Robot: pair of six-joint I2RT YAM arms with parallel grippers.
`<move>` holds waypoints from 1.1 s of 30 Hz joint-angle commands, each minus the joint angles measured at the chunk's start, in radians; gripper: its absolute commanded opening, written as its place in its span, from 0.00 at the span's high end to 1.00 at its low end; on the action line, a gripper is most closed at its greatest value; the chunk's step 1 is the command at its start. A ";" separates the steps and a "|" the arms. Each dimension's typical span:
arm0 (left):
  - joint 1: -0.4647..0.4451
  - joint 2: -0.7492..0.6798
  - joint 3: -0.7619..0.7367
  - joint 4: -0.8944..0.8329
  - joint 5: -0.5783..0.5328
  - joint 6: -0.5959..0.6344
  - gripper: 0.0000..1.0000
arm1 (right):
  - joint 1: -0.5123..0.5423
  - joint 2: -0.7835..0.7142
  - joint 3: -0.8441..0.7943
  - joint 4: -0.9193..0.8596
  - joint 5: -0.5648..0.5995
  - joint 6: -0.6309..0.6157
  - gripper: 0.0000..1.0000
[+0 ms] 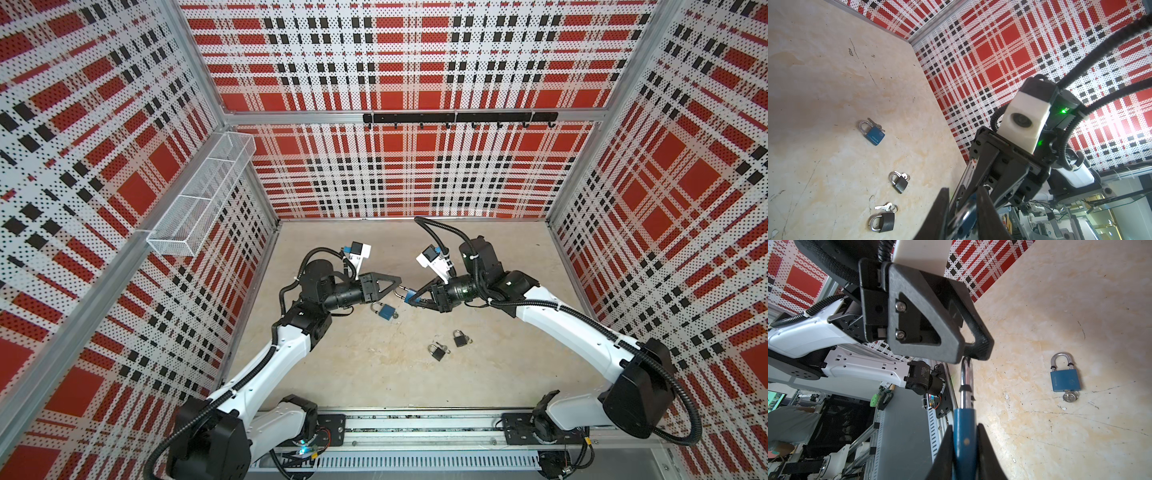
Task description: Lock with the key
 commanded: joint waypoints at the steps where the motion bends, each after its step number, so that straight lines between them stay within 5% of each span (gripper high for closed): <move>1: 0.006 -0.013 -0.021 0.029 0.038 -0.016 0.73 | -0.010 0.006 0.025 0.114 -0.028 0.011 1.00; 13: 0.010 -0.010 -0.027 0.041 0.037 -0.021 0.80 | -0.012 0.012 0.024 0.123 -0.045 0.025 1.00; 21: 0.010 -0.004 -0.040 0.046 0.030 -0.016 0.99 | -0.012 0.002 -0.006 0.234 -0.126 0.118 1.00; 33: 0.011 0.019 -0.055 0.056 -0.010 0.009 1.00 | -0.012 -0.015 -0.052 0.406 -0.224 0.277 1.00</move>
